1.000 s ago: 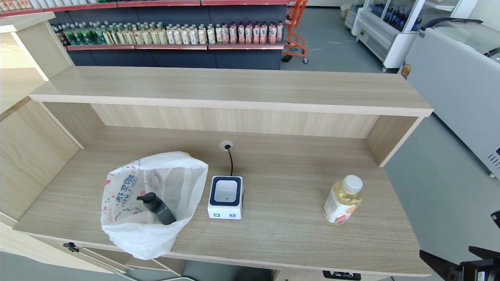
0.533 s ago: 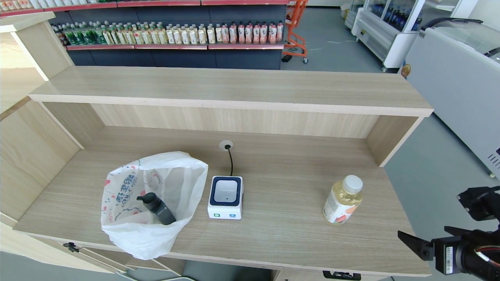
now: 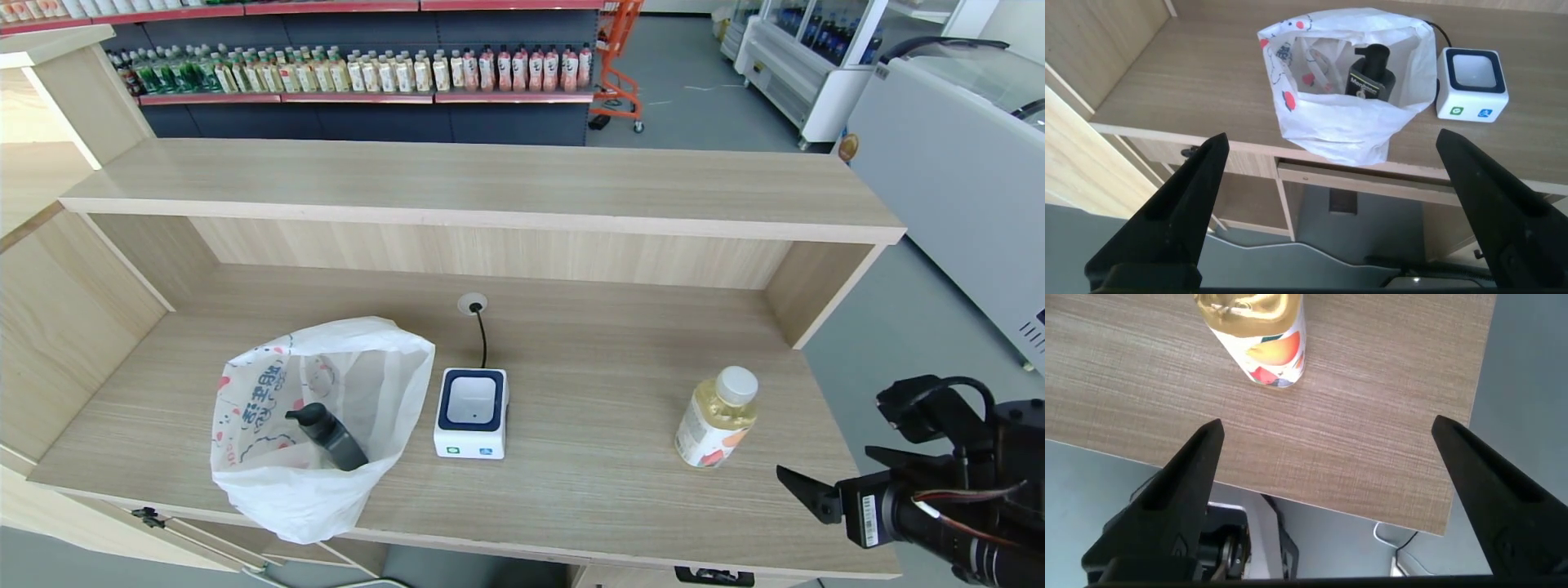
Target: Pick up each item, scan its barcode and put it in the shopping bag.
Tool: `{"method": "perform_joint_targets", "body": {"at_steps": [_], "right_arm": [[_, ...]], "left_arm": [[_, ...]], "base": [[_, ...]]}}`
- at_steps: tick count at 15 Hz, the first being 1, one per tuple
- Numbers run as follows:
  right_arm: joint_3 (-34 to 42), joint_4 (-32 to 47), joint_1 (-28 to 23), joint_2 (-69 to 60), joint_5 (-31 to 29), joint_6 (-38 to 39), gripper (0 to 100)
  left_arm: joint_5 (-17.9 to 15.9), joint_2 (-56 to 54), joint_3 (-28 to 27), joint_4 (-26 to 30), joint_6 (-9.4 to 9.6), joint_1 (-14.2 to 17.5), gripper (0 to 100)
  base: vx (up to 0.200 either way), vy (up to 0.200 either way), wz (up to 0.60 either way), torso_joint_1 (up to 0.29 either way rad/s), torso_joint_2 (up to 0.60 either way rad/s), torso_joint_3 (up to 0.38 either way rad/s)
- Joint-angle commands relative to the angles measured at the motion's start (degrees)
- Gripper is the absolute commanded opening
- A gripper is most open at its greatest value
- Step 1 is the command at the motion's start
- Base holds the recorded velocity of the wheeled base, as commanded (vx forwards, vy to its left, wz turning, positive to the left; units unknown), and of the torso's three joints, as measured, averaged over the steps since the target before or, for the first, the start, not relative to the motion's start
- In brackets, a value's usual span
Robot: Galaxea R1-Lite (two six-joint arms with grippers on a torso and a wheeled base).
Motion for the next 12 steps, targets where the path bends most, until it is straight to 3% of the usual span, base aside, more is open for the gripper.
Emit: {"method": "perform_joint_targets", "body": {"at_steps": [1, 12], "right_arm": [[0.0, -2.6, 0.3, 4.6, 0.0, -1.1, 100], [-0.6, -18.4, 0.3, 17.8, 1.9, -1.6, 100]], "left_arm": [[0.0, 0.0, 0.0, 0.0, -0.03, 0.0, 100], [0.0, 0.0, 0.0, 0.0, -0.03, 0.0, 100]], "base": [[0.0, 0.0, 0.0, 0.0, 0.0, 0.0], [0.0, 0.0, 0.0, 0.0, 0.0, 0.0]]}}
